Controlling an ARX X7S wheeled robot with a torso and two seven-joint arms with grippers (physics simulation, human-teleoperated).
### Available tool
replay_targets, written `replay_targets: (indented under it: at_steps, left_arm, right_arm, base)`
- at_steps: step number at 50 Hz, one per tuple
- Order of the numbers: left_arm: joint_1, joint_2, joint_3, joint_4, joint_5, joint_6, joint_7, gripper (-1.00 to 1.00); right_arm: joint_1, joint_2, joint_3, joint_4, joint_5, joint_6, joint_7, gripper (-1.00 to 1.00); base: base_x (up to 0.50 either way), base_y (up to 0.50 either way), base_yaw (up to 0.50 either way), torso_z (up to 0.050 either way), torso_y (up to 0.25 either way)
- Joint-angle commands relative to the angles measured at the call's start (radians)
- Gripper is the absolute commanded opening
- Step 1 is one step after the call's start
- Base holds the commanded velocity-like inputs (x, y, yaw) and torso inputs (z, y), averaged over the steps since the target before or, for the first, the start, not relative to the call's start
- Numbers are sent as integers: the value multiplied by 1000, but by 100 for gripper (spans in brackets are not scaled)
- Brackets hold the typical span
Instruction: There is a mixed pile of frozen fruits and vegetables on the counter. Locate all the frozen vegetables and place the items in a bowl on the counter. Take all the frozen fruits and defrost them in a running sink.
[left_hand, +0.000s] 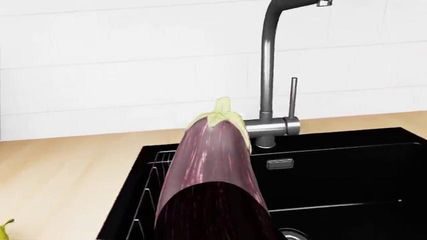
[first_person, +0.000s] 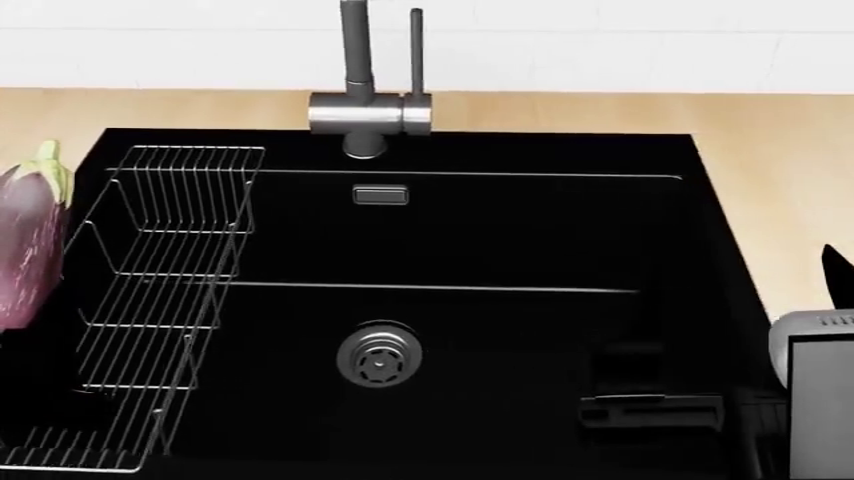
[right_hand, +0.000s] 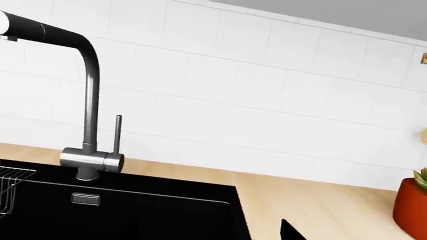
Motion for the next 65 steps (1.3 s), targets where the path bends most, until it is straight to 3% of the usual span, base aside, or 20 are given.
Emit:
replay_targets:
  at_steps: [1, 65]
  left_arm:
    - [-1, -5, 0, -3, -12, 14, -13, -100]
    - [9, -41, 18, -11, -27, 54, -20, -100]
  right_arm:
    - [0, 5, 0, -5, 3, -1, 4, 100]
    - [4, 19, -28, -2, 2, -11, 10, 100]
  base:
    - [1, -500, 0, 0, 0]
    - [12, -500, 0, 0, 0]
